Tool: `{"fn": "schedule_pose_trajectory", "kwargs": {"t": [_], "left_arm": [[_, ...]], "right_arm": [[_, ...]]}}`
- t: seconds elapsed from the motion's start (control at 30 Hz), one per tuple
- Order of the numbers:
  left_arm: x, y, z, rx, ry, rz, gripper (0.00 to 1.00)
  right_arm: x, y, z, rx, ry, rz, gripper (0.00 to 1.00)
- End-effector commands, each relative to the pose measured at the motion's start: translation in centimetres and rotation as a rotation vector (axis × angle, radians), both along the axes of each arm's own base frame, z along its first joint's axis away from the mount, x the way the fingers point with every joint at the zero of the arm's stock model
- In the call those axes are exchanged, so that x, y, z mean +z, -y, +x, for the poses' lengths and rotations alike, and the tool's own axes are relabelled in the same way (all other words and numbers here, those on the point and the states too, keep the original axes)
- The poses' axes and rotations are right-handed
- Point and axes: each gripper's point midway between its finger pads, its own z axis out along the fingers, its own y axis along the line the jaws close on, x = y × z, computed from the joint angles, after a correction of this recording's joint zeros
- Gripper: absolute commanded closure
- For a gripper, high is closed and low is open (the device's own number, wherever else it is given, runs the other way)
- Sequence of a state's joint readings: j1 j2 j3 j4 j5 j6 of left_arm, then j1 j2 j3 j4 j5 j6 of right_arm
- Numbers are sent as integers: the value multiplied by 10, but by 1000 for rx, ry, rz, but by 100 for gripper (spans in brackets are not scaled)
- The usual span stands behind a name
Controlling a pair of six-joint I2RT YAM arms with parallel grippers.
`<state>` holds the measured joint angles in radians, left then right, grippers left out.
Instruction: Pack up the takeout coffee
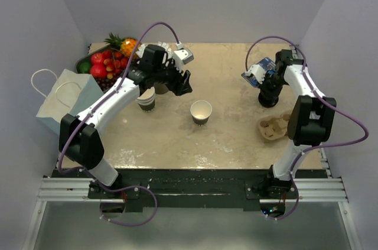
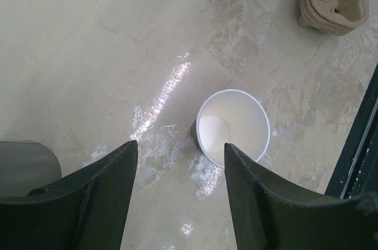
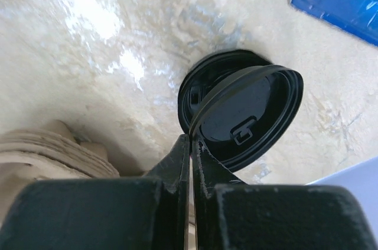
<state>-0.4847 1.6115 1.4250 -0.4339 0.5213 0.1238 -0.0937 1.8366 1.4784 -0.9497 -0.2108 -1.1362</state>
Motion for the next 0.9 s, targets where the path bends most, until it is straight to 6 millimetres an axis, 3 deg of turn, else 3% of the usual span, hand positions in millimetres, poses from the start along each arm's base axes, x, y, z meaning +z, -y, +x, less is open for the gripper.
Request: {"fn": "schedule_pose_trajectory", "kwargs": {"t": [0.0, 0.13, 0.2, 0.33, 0.43, 0.53, 0.73, 0.87], "left_arm": [[10, 3, 3, -29, 41, -25, 36], [11, 2, -6, -95, 76, -12, 37], [13, 4, -15, -173, 117, -8, 37], [31, 3, -28, -288, 318, -9, 37], [39, 7, -37, -392, 453, 23, 37], [44, 14, -43, -459, 558, 72, 36], [44, 29, -51, -560, 726, 158, 35], [38, 41, -60, -623, 759, 163, 35]], "right_arm": [[24, -23, 5, -58, 8, 135, 100], [68, -48, 11, -55, 56, 268, 100], [92, -73, 8, -35, 64, 390, 100], [117, -132, -21, -14, -51, 601, 100], [133, -194, -49, 102, -135, 693, 100], [151, -229, -67, 149, -177, 776, 100], [165, -264, -103, 252, -268, 849, 100], [167, -275, -112, 280, -306, 872, 100]]}}
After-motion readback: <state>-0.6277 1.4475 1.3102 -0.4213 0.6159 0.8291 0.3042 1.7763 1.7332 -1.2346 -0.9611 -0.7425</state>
